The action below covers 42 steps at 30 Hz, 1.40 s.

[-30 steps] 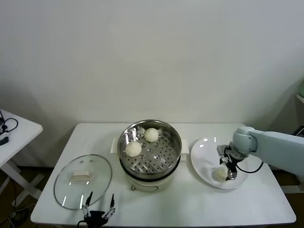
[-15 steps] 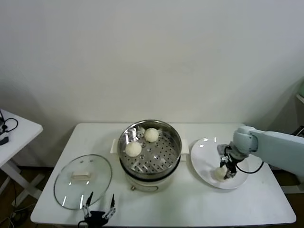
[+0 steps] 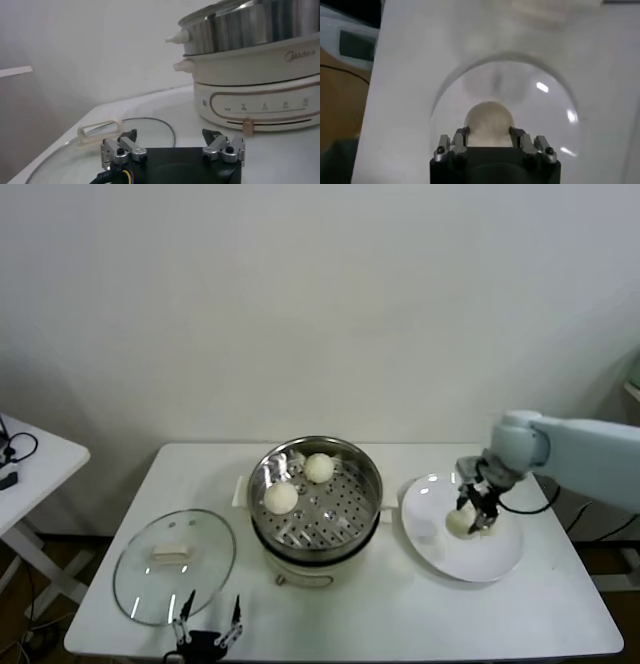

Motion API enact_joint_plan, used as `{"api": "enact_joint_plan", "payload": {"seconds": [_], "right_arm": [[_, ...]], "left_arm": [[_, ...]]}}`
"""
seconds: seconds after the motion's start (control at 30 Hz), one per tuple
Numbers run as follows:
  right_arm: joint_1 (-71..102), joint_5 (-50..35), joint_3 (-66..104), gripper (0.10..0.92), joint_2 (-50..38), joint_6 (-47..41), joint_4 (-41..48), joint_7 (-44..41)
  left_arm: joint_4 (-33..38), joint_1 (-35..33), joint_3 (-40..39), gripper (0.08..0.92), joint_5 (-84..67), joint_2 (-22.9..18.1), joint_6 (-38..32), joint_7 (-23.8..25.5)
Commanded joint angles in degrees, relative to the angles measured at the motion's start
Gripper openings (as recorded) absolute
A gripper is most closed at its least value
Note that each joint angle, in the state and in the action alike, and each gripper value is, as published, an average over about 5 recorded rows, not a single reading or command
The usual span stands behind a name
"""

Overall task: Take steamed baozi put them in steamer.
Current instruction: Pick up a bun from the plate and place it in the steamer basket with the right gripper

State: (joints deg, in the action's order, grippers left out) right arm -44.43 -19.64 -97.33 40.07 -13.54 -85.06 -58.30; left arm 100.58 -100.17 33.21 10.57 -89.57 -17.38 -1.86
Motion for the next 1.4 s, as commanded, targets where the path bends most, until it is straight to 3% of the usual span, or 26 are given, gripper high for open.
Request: {"api": "enact_joint_plan", "payload": {"seconds": [0.03, 0.33, 0.83, 1.4], "right_arm": [[-28.1, -5.9, -6.8, 0.577, 8.8, 11.8, -6.2, -6.5], [-24.0, -1.6, 5.3, 0.577, 17.2, 12.0, -13.3, -4.9], [-1.2, 21.4, 10.9, 0.576, 30.0, 17.0, -11.4, 3.0], [6.3, 27.0, 12.0, 0.579, 32.4, 20.3, -9.2, 3.9]], "left_arm": [[0.6, -0.3, 0.0, 0.823, 0.0, 0.1, 0.1, 0.0], [1.7, -0.8, -0.1, 0.823, 0.0, 0.1, -0.1, 0.1], [1.9, -0.4, 0.6, 0.823, -0.1, -0.2, 0.4, 0.2], [1.1, -0.3, 1.3, 0.823, -0.4, -0.3, 0.3, 0.1]]}}
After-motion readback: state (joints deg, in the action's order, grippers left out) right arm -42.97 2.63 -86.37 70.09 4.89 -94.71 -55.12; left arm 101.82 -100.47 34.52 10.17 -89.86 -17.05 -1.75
